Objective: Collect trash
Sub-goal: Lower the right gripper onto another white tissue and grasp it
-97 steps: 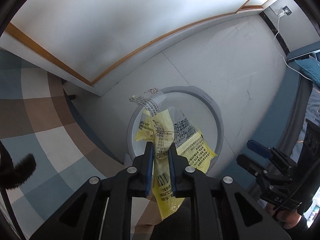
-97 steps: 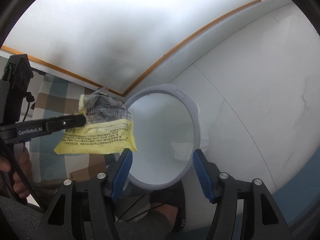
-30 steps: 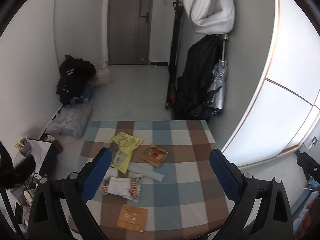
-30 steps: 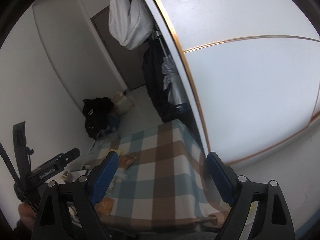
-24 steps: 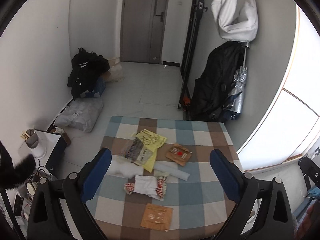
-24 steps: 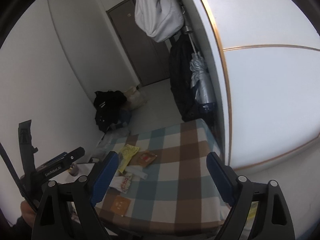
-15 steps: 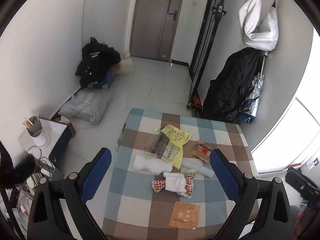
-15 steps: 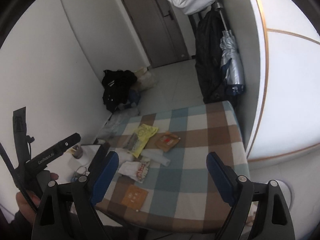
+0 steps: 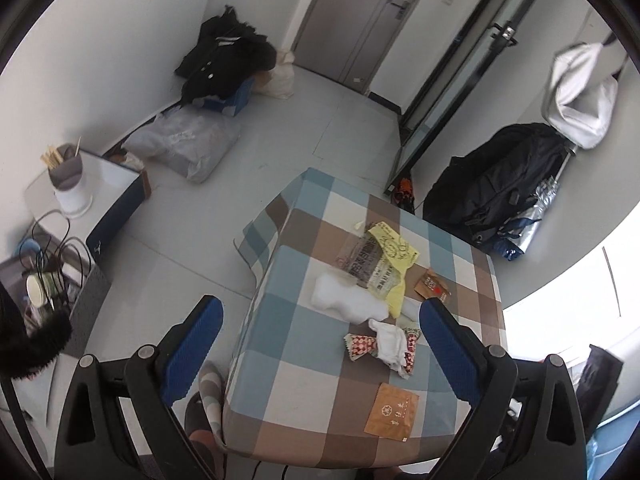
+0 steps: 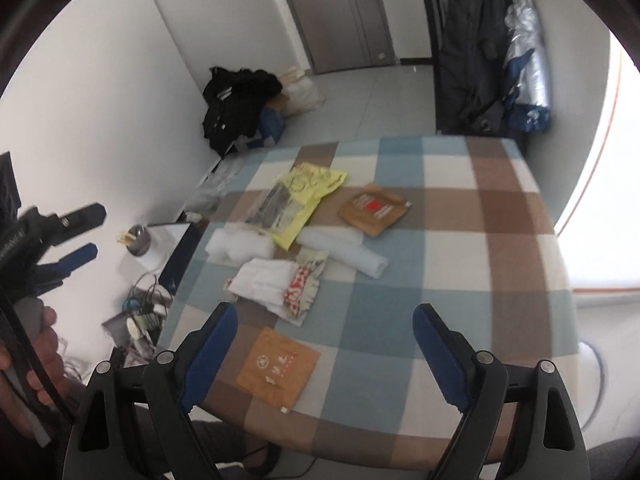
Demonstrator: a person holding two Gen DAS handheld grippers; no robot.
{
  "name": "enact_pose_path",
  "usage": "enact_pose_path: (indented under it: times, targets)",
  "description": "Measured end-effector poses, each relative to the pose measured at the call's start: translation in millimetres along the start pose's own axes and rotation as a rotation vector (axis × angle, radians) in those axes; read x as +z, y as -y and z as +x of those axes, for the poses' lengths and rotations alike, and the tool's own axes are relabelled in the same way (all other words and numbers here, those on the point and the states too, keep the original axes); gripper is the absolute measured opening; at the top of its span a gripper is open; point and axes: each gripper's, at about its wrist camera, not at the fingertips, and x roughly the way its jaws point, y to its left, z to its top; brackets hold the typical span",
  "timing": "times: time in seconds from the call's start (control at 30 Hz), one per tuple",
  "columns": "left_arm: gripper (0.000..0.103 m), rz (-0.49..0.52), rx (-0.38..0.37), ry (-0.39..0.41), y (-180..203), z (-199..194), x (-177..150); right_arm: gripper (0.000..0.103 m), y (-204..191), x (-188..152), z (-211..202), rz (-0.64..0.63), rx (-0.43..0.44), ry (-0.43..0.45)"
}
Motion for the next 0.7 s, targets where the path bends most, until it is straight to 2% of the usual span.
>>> enact_pose_path:
  times: [0.23, 0.3, 0.43, 0.57, 0.7]
  targets:
    - [0.097, -0.105, -0.018, -0.013, -25.4, -1.2, 6.7, 0.089, -28.7, 6.6, 31.5, -0.103, 0.031, -0.042]
    - [0.097, -0.128, -0.019, -0.018, -30.7, -0.5, 8.1, 0.089, -34.7, 9.8, 48.1, -0.133, 0.079, -0.104]
    - [0.097, -0.150, -0.020, -0.047, -36.1, 3.0, 7.4, 0.081, -45.3, 14.5, 68.8, -0.200, 0.098, -0.150]
    - [0.097, -0.151, -0.012, -0.055, -37.5, 3.9, 7.2, 0.080, -54.7, 20.9, 77.0, -0.248, 0.144, -0.145]
    - [0.097, -0.168, -0.008, -0.074, -41.4, 7.3, 7.3, 0.080, -56.9, 25.1, 92.6, -0.270, 0.144, -0.178]
